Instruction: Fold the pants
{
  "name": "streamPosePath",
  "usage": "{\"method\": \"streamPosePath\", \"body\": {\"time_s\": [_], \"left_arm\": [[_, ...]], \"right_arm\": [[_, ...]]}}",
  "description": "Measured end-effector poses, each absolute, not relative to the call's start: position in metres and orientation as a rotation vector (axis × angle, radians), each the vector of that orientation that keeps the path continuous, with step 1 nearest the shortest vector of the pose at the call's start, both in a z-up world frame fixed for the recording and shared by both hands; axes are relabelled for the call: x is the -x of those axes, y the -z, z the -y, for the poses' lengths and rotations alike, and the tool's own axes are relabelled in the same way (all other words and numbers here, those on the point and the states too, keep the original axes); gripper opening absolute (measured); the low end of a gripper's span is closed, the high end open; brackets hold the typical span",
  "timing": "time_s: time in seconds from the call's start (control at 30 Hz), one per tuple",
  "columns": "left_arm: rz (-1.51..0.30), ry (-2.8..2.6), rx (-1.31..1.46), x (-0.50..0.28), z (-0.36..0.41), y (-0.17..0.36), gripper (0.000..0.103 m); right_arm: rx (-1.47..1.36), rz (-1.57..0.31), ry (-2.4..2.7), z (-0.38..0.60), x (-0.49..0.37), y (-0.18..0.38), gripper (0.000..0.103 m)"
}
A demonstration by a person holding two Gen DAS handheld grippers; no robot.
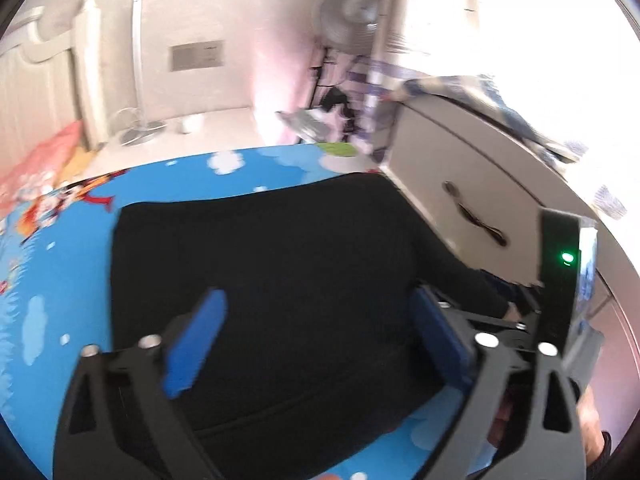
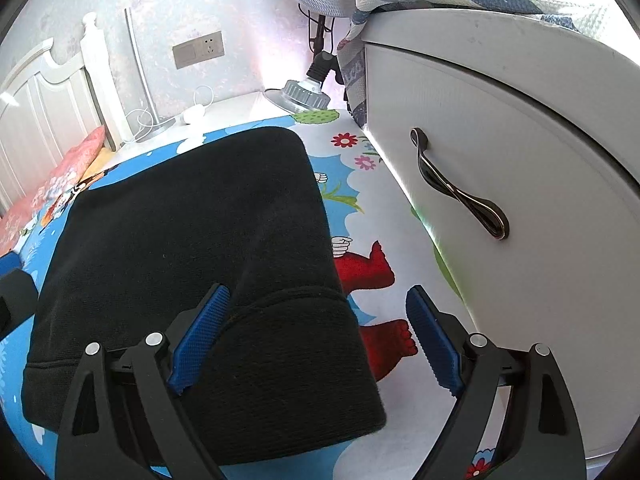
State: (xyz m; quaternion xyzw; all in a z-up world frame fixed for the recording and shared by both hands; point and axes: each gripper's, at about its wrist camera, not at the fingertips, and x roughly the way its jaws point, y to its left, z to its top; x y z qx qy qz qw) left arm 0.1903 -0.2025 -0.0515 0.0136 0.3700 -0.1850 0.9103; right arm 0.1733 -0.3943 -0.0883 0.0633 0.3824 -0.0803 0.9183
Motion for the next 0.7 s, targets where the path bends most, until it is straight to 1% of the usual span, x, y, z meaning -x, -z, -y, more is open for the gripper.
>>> {"method": "streamPosePath", "body": {"time_s": [0.1,0.23,0.33,0.47,0.57,0.63,0.7], "left_arm": [[-0.735,0.252,-0.094,-0.188,0.194,0.053,0.101],[-0.674,0.238,-0.199,-0.178,0.188,0.055,0.101],[-0.712,0.294,-0.172,-0.175,0.179,0.060,0.101],[-0.748,0.349,-0.035,-0.170,0.156,0.070,0.101],[-0.790,0.337,-0.049,-0.174,0.155,0.081,0.101],[-0.817,0.319,-0.051,-0.176,0.153,0.088,0.101],[-0.812,0.285,-0.062,-0.175,0.150,0.092,0.101]], "right_arm": [[-0.127,-0.786,0.168,0.394,-0.173,0.088,0.086],[-0.120,-0.783,0.181,0.393,-0.172,0.088,0.087],[-0.116,-0.776,0.192,0.392,-0.170,0.086,0.088],[-0.077,-0.765,0.213,0.387,-0.169,0.079,0.088],[-0.042,-0.767,0.244,0.378,-0.168,0.066,0.089],[-0.027,-0.735,0.224,0.366,-0.164,0.051,0.089],[-0.001,-0.707,0.185,0.355,-0.160,0.040,0.098]]}}
